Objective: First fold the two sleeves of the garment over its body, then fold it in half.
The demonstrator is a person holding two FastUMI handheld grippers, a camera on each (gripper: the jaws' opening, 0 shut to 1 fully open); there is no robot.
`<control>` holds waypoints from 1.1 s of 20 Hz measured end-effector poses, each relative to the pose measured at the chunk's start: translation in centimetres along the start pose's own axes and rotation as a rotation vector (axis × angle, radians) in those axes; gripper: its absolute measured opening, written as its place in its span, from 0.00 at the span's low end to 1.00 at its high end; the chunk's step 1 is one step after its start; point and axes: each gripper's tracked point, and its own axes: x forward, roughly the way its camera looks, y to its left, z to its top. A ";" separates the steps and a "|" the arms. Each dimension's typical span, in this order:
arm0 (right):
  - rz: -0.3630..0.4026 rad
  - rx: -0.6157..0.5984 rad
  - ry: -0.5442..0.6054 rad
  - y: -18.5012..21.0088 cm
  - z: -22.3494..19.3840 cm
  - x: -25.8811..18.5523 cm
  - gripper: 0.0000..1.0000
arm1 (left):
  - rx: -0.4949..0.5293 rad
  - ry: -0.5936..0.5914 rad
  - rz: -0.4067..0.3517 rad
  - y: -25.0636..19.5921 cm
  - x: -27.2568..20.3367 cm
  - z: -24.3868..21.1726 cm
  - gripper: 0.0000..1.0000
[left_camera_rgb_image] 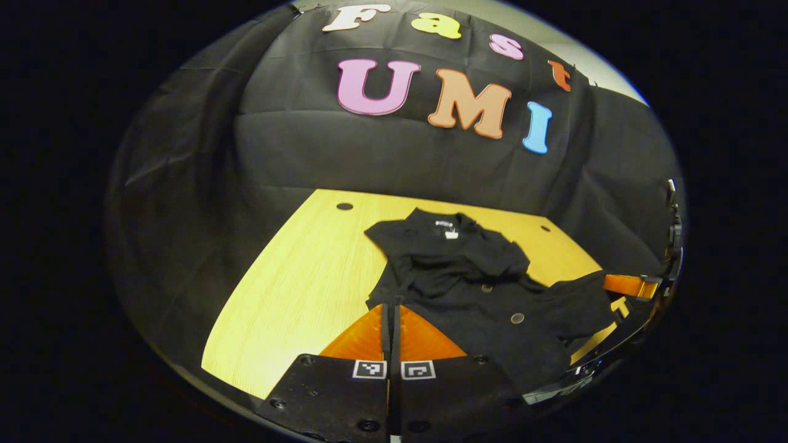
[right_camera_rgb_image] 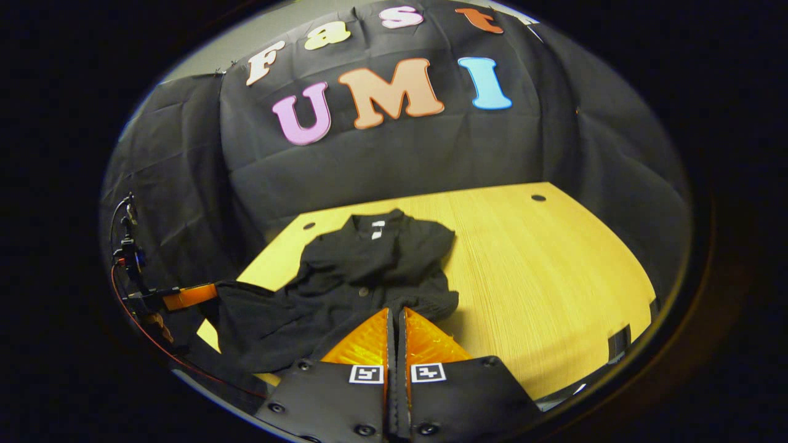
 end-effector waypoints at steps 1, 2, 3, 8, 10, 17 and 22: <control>0.006 0.004 -0.013 0.0 1.2 0.2 0.02 | -0.001 -0.014 0.005 0.1 0.6 1.3 0.00; 0.015 0.007 -0.021 0.1 2.1 0.5 0.02 | -0.005 -0.023 0.008 0.2 1.2 2.3 0.00; 0.019 0.009 -0.050 0.1 3.4 0.8 0.06 | -0.009 -0.037 0.001 0.1 1.6 3.3 0.00; 0.030 -0.003 -0.125 0.8 9.0 3.1 0.02 | 0.002 -0.088 0.006 0.1 4.3 7.2 0.00; 0.033 -0.003 -0.133 0.8 10.7 3.9 0.02 | 0.008 -0.106 0.002 -0.1 5.5 8.7 0.00; 0.032 0.001 -0.154 -0.1 14.9 8.3 0.02 | 0.037 -0.117 0.016 0.1 10.8 12.0 0.00; 0.020 0.012 -0.127 -1.5 16.9 13.0 0.00 | 0.024 -0.074 0.057 1.3 16.4 12.6 0.00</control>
